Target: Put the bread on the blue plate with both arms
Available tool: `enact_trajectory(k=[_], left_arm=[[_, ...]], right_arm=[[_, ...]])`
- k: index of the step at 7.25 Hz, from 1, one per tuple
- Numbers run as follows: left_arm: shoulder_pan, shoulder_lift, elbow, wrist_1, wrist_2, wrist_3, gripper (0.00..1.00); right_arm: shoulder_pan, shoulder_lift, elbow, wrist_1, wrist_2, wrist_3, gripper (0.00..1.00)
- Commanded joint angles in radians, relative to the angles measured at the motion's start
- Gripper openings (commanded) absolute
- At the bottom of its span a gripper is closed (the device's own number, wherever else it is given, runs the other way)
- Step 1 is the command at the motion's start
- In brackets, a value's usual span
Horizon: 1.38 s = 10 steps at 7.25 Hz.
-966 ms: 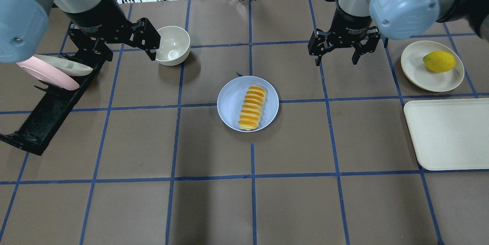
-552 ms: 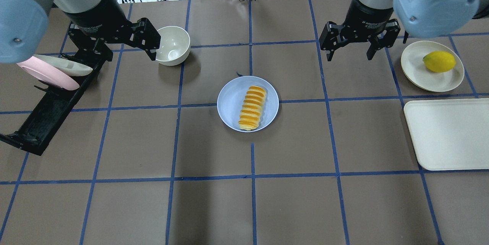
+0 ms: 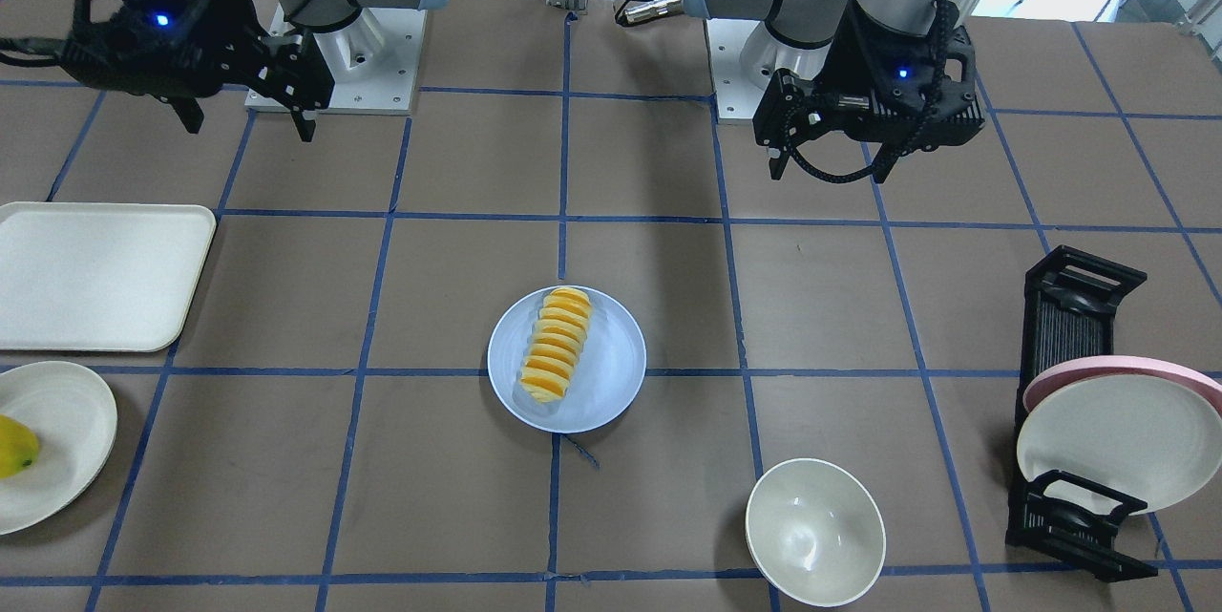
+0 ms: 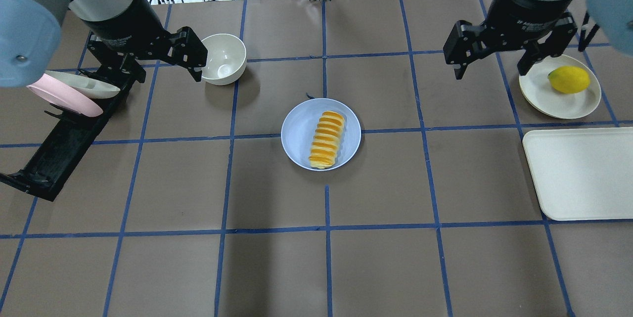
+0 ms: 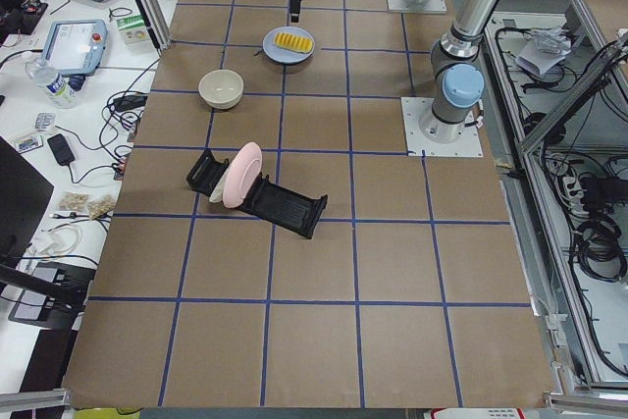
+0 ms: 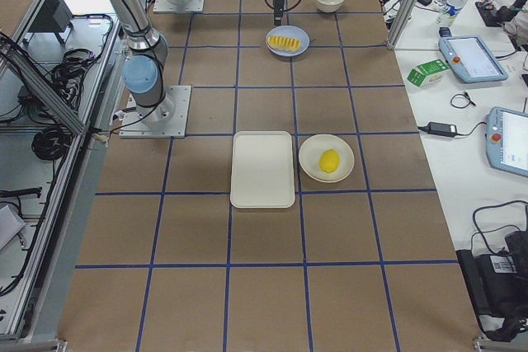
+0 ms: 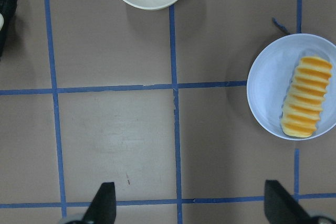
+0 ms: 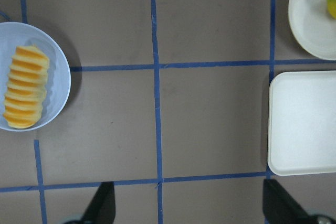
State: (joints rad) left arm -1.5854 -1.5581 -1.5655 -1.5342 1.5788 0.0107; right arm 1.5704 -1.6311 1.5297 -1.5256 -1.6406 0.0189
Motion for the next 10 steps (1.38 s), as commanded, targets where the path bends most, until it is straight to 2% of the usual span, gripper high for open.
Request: enact_trajectory(k=[1, 2, 3, 4, 6, 8, 10], left_arm=[[0.008, 0.001, -0.001, 0.000, 0.003, 0.006, 1.00], [0.007, 0.001, -0.001, 0.000, 0.004, 0.005, 1.00], [0.007, 0.001, -0.002, -0.001, 0.004, 0.002, 1.00], [0.007, 0.003, -0.002, -0.003, 0.004, 0.000, 1.00], [0.007, 0.003, -0.004, -0.003, 0.004, -0.005, 1.00], [0.005, 0.001, -0.004, -0.003, 0.004, -0.003, 1.00], [0.005, 0.001, -0.004, -0.001, 0.004, -0.005, 1.00]], right_arm=[[0.010, 0.070, -0.033, -0.011, 0.093, -0.022, 1.00], [0.022, 0.097, -0.040, -0.060, 0.069, -0.025, 1.00], [0.019, 0.086, -0.060, -0.070, -0.035, -0.028, 1.00], [0.026, 0.077, -0.072, -0.056, -0.019, -0.019, 1.00], [0.022, 0.091, -0.072, -0.054, 0.106, -0.028, 1.00], [0.022, 0.105, -0.068, -0.050, 0.052, -0.039, 1.00], [0.033, 0.146, -0.069, -0.060, 0.094, -0.025, 1.00]])
